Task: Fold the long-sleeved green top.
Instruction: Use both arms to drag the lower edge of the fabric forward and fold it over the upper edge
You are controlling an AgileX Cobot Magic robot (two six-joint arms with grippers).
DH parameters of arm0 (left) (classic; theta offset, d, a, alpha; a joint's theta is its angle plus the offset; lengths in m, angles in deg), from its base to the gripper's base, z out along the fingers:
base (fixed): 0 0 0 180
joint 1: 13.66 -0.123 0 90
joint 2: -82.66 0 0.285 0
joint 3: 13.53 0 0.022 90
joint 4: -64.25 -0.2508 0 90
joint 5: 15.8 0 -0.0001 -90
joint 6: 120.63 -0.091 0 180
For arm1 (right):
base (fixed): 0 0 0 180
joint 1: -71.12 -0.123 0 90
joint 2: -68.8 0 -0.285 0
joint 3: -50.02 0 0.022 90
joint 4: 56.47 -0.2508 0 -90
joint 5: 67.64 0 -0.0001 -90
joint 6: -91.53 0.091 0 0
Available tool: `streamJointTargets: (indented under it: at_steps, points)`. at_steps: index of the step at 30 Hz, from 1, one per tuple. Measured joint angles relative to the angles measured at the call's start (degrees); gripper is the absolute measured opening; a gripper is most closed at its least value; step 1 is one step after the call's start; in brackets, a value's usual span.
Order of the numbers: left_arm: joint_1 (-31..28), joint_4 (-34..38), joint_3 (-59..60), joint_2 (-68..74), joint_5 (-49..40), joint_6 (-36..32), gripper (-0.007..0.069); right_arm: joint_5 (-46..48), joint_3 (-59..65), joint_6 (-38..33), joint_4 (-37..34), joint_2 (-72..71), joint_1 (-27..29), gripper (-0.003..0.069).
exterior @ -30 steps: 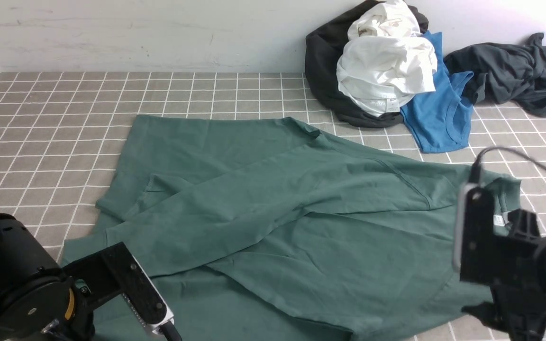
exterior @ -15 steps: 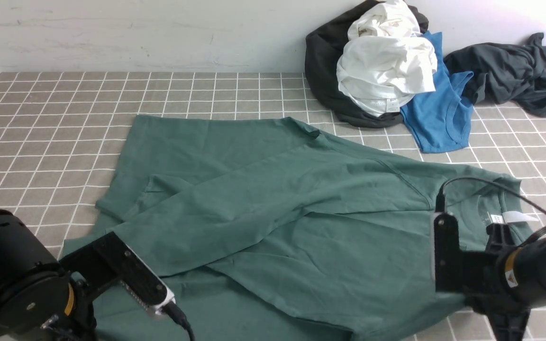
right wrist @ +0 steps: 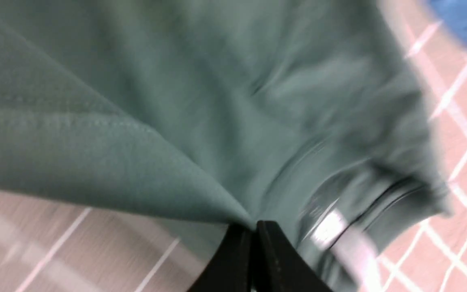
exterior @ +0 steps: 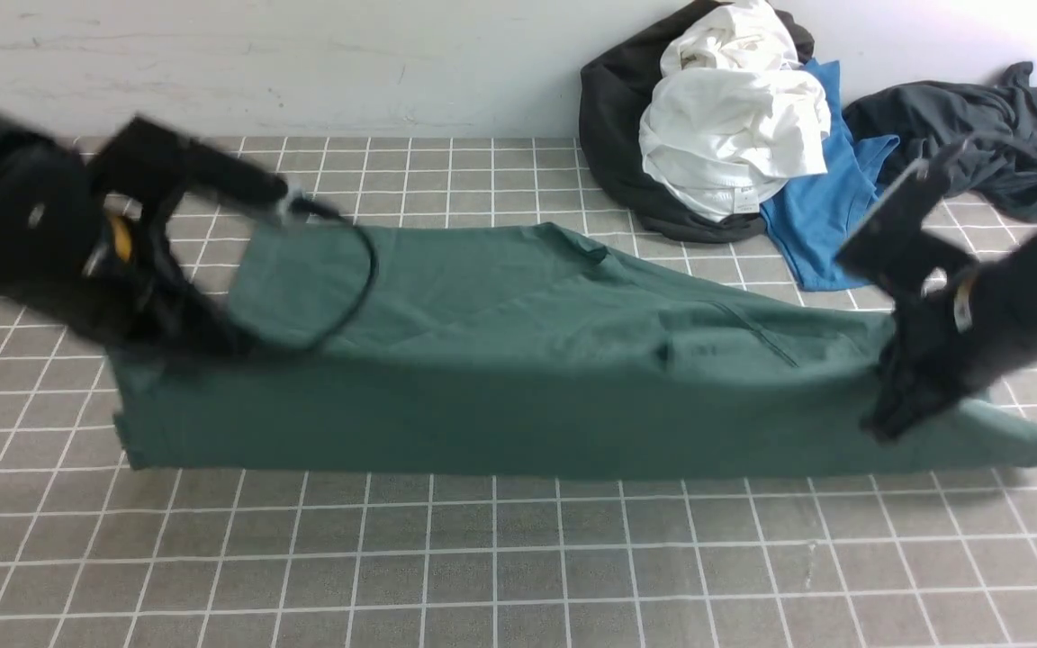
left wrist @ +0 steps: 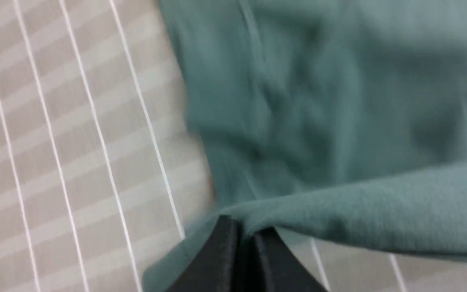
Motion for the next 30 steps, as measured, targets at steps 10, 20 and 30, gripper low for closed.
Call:
streamJointTargets:
  at_steps: [10, 20, 30]
  points:
    - [-5.1, 0.4, -45.8, 39.5, -3.9, -0.1, 0.0016, 5.9, -31.3, 0.6, -8.3, 25.9, 4.7, -0.0003]
    - [-7.9, 0.9, -80.6, 63.2, -17.5, -0.1, 0.03, 9.2, -43.8, 6.6, -6.5, 35.9, 4.8, 0.0217]
    - [-9.3, 12.3, -83.2, 59.2, -28.7, -8.3, 0.0401, 22.2, -48.2, 6.4, -7.8, 31.0, 5.1, 0.0228]
